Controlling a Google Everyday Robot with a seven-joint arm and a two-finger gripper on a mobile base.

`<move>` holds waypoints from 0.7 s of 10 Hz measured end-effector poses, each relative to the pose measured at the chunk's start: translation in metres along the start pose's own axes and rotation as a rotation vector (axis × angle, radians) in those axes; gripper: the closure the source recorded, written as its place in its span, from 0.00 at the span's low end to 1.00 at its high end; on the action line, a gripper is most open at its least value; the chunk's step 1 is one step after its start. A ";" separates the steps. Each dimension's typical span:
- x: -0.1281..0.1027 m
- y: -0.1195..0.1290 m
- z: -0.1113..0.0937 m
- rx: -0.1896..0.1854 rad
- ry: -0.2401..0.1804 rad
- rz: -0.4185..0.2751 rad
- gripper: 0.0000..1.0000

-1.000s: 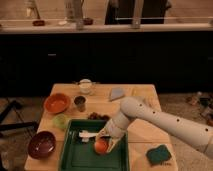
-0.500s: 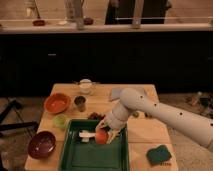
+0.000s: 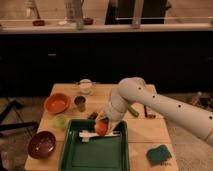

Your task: Place apple in metal cup

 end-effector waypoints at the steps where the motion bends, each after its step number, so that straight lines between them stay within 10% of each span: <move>1: 0.000 0.001 0.000 -0.004 0.000 0.000 1.00; 7: 0.000 0.001 0.000 -0.002 0.000 -0.001 1.00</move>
